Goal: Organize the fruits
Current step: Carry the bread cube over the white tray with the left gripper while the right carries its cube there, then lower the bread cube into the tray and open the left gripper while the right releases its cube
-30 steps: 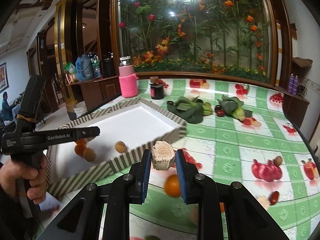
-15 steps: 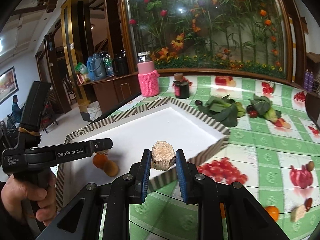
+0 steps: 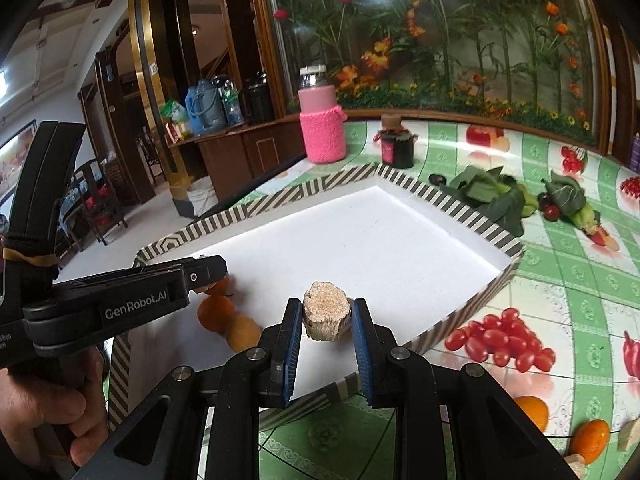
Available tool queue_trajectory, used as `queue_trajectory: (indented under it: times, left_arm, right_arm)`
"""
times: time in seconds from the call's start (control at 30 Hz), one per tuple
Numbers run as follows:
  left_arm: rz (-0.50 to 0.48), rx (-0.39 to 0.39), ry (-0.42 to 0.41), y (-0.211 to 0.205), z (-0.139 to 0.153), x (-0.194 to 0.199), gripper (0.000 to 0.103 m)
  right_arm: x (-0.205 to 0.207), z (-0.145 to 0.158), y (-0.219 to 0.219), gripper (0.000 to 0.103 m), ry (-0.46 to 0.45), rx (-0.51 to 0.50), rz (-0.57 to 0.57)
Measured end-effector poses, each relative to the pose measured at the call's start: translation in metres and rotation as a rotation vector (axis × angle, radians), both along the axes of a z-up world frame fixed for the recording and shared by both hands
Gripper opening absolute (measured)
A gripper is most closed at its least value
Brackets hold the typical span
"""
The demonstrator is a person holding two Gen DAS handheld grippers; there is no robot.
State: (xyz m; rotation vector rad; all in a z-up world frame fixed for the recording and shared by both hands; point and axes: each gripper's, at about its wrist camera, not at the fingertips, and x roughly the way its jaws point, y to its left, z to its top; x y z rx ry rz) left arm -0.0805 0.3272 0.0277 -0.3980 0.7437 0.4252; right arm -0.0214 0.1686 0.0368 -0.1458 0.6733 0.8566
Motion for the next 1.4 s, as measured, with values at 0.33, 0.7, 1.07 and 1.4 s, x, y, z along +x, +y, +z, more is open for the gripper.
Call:
queue_trajectory:
  times: [0.33,0.7,1.07,1.4]
  left_arm:
    - [0.0,0.013,0.012,-0.002,-0.0018,0.0005,0.029]
    - [-0.001,0.013,0.013,-0.0025,-0.0022,0.0012,0.029]
    - [0.007,0.016,0.021,-0.0028,-0.0035,0.0011,0.028]
    - [0.013,0.011,0.023,-0.0014,-0.0033,0.0005,0.029]
  right_arm:
    - [0.0043,-0.006,0.0084,0.024,0.025,-0.043,0.005]
    - [0.0016,-0.0066,0.0103,0.024,0.014,-0.059,-0.002]
    - [0.0051,-0.0077,0.0089,0.024,0.025,-0.062,-0.02]
    - [0.0055,-0.008,0.0089,0.026,0.019,-0.072,-0.026]
